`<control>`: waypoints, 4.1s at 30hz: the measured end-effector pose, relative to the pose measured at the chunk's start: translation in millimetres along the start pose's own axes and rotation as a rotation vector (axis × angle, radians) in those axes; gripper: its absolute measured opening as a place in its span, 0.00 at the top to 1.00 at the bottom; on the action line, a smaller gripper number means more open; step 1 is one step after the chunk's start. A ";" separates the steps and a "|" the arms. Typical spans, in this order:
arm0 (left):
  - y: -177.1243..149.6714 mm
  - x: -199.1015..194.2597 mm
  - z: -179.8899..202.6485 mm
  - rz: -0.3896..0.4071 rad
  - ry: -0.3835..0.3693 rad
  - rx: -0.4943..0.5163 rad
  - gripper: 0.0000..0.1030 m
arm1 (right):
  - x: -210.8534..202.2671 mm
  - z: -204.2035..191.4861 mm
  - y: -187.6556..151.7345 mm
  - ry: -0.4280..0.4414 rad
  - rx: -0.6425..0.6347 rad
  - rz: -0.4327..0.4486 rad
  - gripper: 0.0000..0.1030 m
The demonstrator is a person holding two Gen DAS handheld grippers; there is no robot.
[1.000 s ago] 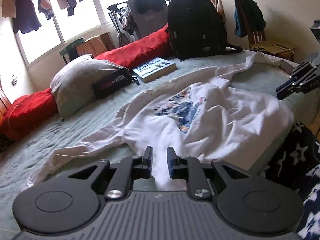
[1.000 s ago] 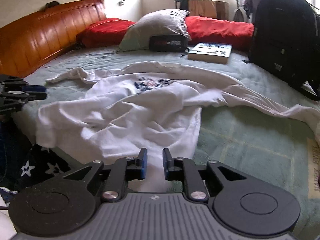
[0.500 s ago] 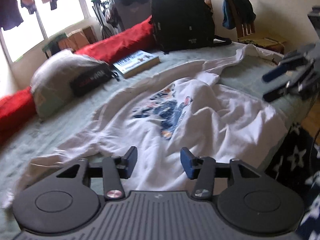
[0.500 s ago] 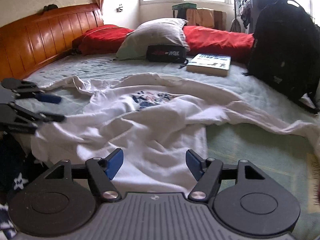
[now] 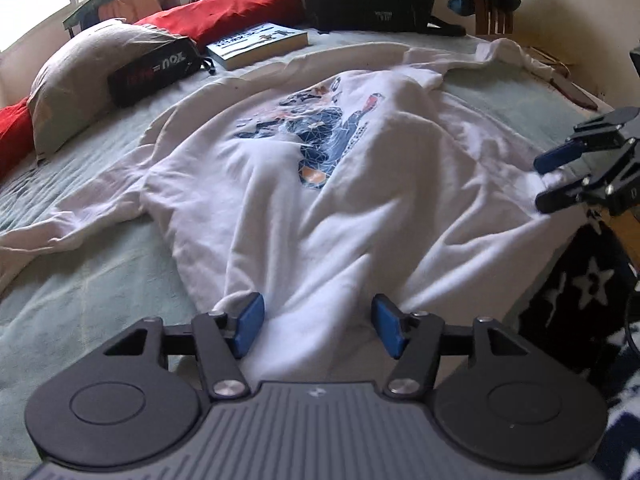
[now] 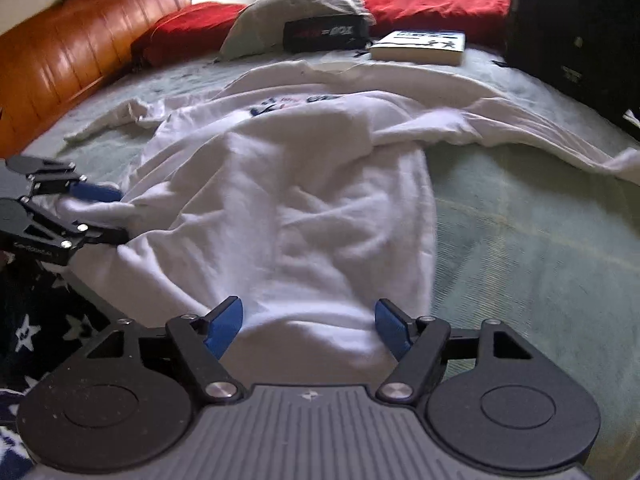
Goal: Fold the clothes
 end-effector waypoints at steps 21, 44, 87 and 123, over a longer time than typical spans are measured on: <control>42.6 40.9 -133.2 0.043 -0.155 -0.516 0.42 | 15.6 49.2 35.7 -0.072 0.078 0.039 0.25; 70.0 104.0 -194.0 0.119 -0.177 -0.717 0.87 | 105.0 161.9 133.9 0.108 0.497 0.090 0.79; -53.7 -8.9 -98.4 -0.069 -0.272 -0.713 0.47 | -3.0 65.6 -24.8 0.391 0.624 0.017 0.38; -56.4 -47.7 -65.3 -0.040 -0.197 -0.539 0.83 | -24.6 42.7 -9.3 0.222 0.354 0.034 0.91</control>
Point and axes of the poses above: each gripper's, at about its wrist camera, not at the fingertips, and x roughly the way its jaws point, z to its right, y to its top, the point moved 10 cm from there along x, roughly the way its jaws point, and after that the axes turned 1 degree about -x, right-handed, at the moved point
